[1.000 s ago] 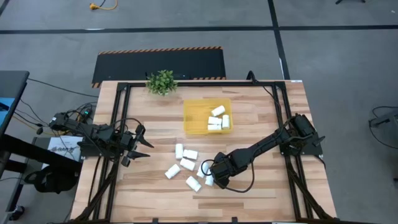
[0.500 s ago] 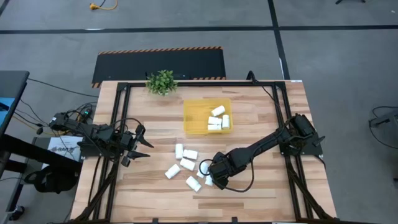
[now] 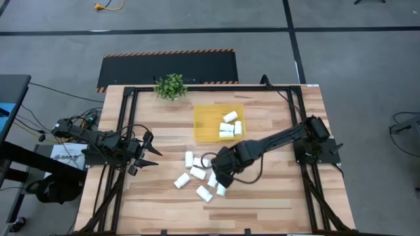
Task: Pick and place pill bottles into a basket
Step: Put the white pill bottle into the yellow bin
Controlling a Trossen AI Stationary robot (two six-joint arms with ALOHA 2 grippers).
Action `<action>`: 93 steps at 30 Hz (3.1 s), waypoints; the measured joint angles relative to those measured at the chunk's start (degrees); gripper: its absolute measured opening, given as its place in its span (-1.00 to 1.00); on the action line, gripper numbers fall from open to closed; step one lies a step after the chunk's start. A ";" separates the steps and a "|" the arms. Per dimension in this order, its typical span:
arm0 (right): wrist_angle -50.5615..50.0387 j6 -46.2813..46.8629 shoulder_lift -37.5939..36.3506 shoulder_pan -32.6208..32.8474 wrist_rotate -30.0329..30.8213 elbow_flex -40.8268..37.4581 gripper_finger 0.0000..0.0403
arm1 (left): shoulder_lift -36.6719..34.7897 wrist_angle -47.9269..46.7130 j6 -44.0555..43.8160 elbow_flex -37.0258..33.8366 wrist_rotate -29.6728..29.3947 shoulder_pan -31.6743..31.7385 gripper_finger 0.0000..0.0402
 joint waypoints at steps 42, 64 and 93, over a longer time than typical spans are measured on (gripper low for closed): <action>2.94 -15.81 13.04 -27.20 2.01 18.57 0.66 | 0.02 -0.01 0.00 0.00 0.02 -0.02 -0.12; -1.26 -10.80 23.43 -28.69 -2.30 27.48 0.67 | 0.01 -0.02 0.00 -0.01 0.02 -0.02 -0.12; 3.92 11.45 23.27 -27.82 -4.18 21.85 0.67 | 0.01 0.00 0.00 0.00 0.01 -0.02 -0.12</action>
